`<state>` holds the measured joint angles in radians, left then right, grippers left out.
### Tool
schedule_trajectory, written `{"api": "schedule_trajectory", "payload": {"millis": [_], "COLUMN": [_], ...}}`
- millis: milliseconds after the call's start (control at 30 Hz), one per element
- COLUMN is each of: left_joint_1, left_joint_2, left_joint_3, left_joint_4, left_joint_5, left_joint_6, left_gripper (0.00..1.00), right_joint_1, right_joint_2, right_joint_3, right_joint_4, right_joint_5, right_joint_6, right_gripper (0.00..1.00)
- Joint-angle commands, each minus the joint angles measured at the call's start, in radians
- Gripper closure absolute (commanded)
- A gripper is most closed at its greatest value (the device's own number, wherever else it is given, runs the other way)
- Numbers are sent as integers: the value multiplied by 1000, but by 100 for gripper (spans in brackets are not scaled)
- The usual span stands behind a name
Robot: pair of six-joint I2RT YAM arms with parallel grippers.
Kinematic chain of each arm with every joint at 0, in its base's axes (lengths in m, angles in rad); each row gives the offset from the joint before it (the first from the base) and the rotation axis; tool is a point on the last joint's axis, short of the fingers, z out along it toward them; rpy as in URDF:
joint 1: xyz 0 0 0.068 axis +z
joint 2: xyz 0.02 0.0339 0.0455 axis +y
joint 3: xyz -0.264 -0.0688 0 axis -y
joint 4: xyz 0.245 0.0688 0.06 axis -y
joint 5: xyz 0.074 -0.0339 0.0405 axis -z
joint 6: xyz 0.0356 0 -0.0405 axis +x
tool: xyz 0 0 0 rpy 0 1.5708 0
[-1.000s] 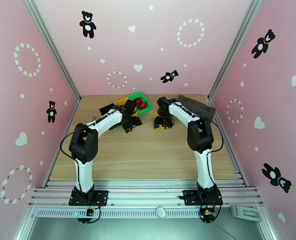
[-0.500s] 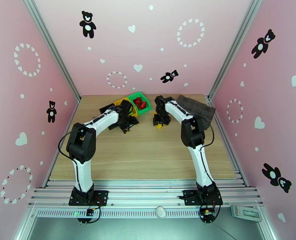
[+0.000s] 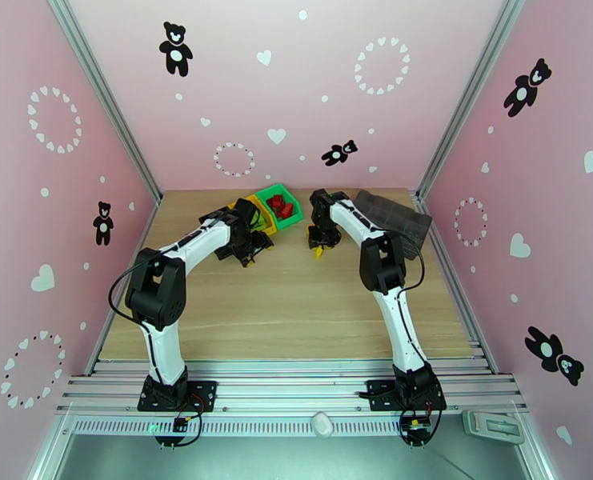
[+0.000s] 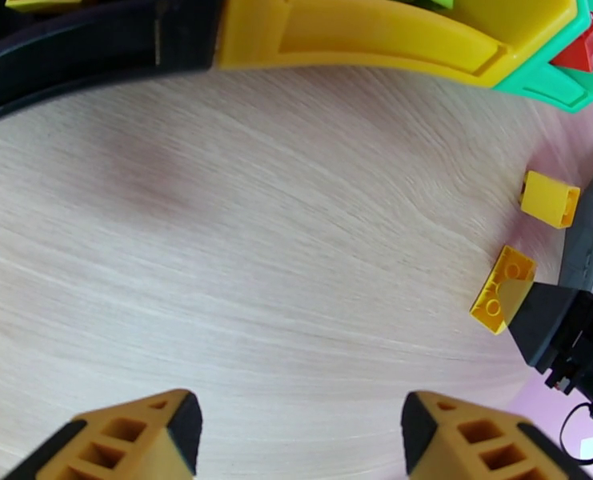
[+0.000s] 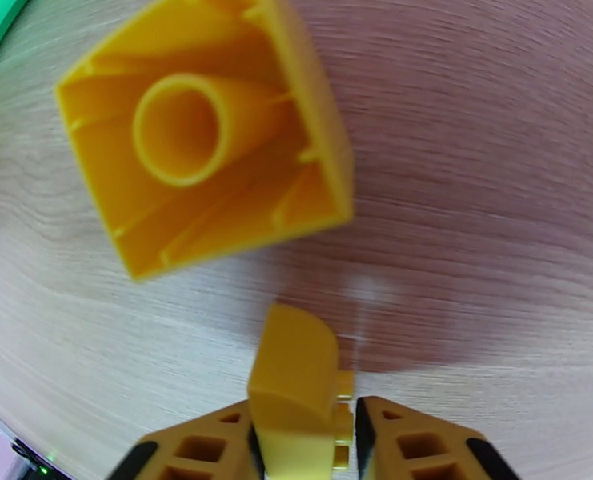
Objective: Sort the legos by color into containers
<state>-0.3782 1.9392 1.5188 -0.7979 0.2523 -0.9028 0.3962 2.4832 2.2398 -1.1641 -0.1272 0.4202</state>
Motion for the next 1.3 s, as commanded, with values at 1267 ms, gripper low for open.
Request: {"api": "schedule_trajectory", "payload": {"millis": [1267], "left_joint_1": [335], "left_joint_2": [-341], "left_joint_3": [-182], "left_joint_4": [-4], "left_joint_5": [3], "left_joint_6": [-31], "left_gripper": [23], "right_joint_1": [218], "right_joint_2": [20], "right_joint_3": [92], "right_joint_4": [600], "right_joint_5": [-608], "right_joint_6": [595], "right_gripper": [73]}}
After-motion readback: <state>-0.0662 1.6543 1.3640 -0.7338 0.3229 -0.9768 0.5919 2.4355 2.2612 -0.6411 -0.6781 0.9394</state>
